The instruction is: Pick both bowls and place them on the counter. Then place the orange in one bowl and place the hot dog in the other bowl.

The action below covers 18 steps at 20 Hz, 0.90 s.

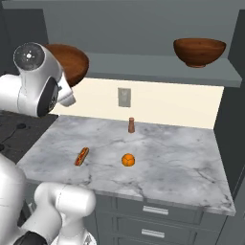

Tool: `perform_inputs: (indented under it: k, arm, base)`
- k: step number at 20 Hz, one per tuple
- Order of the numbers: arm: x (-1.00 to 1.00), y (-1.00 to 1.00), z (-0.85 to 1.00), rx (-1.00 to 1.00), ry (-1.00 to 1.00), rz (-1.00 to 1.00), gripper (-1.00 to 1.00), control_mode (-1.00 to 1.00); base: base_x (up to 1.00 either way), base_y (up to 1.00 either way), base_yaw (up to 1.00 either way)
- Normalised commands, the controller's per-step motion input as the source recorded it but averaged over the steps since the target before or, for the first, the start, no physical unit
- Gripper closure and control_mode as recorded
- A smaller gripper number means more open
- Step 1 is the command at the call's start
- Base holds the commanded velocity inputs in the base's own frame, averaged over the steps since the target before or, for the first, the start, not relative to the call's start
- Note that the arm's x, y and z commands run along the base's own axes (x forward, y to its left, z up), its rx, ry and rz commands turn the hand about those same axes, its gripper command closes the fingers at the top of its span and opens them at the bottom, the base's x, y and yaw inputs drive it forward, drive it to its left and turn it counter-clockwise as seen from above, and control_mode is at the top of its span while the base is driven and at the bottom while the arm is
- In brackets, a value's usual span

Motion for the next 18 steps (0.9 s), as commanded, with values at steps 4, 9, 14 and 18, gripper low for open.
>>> perform_inputs:
  k: [4, 9, 14, 18]
  arm:
    - [-0.79, -0.11, -0.08, 0.01, 0.00, 0.03, 1.00, -1.00]
    - [-0.46, -0.02, -0.38, 0.00, 0.05, 0.15, 1.00, -1.00]
    - [-0.29, 0.00, -0.59, 0.00, 0.05, 0.22, 1.00, -1.00]
    - [-0.06, 0.04, -0.58, 0.00, 0.01, 0.28, 1.00, -1.00]
  base:
    - [0.00, 0.00, 0.00]
    - [0.00, 0.00, 0.00]
    - [0.00, 0.00, 0.00]
    - [0.00, 0.00, 0.00]
